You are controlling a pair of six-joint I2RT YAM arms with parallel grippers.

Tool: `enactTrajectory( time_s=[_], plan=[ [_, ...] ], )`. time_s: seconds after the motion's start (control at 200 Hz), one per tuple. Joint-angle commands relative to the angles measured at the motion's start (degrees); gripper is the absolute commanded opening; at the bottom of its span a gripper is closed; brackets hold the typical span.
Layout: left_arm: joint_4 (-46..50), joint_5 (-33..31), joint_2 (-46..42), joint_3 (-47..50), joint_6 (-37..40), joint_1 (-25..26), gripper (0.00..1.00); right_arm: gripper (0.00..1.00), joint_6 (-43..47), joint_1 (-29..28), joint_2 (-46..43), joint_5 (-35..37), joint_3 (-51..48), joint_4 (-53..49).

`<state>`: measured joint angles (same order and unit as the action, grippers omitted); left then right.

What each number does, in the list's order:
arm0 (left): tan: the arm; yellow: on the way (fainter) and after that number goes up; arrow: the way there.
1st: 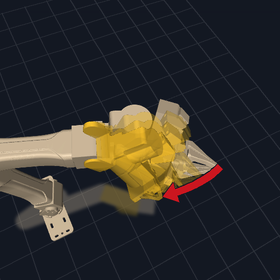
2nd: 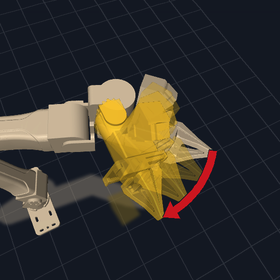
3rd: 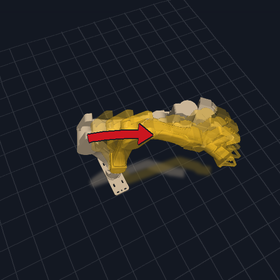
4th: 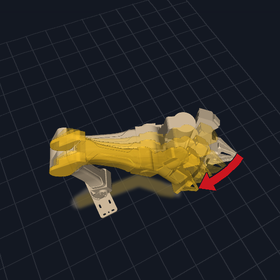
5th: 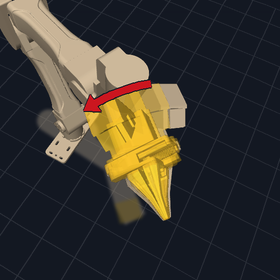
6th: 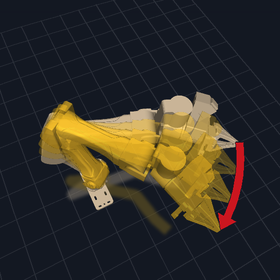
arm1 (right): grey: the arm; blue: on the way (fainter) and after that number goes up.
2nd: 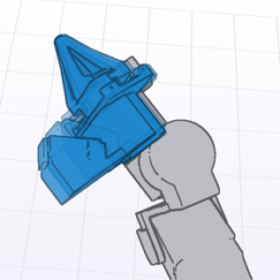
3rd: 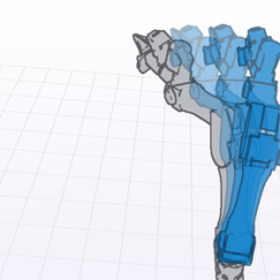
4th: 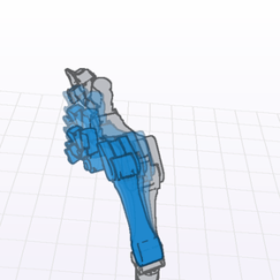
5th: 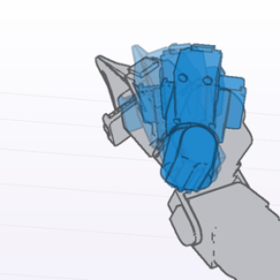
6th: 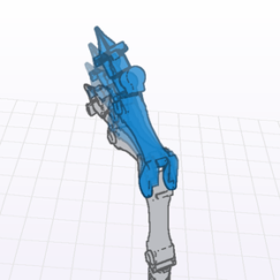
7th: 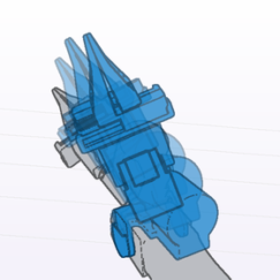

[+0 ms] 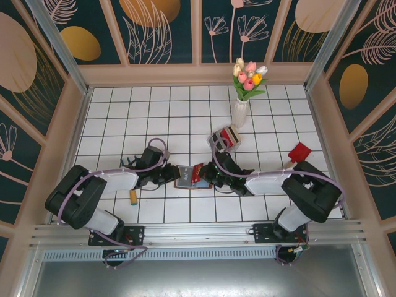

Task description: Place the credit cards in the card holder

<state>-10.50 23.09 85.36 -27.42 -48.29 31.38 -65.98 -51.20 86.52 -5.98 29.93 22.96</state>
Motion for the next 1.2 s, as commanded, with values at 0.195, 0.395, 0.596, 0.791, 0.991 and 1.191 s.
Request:
enactTrajectory(
  time_s=[0.195,0.395,0.596,0.791,0.991,1.191],
  plan=[
    [-1.16,-0.83,-1.25,1.49,-2.53,0.79,0.23,0.03,0.04,-0.81,-0.12,0.26,-0.43,-0.44],
    [-1.25,-0.94,-1.24,1.68,-2.6,0.93,0.23,0.03,2.34,-1.1,4.21,-0.74,0.26,1.2],
    [-1.23,-1.2,-1.08,1.91,-2.61,0.96,0.23,0.03,4.28,-1.92,6.66,-2.11,1.33,2.83],
    [-1.16,-1.6,-0.72,1.71,-2.5,0.97,0.23,0.02,7.15,-1.64,4.84,-2.14,1.43,-1.77],
    [-1.18,-2.01,-0.38,1.66,-2.46,0.96,0.23,0.03,5.18,-0.78,2.24,-3.35,-0.61,-3.13],
    [-1.41,-1.91,-0.02,1.51,-2.51,0.97,0.22,0.03,4.44,-0.75,3.51,-5.83,-0.43,-1.46]
  ],
)
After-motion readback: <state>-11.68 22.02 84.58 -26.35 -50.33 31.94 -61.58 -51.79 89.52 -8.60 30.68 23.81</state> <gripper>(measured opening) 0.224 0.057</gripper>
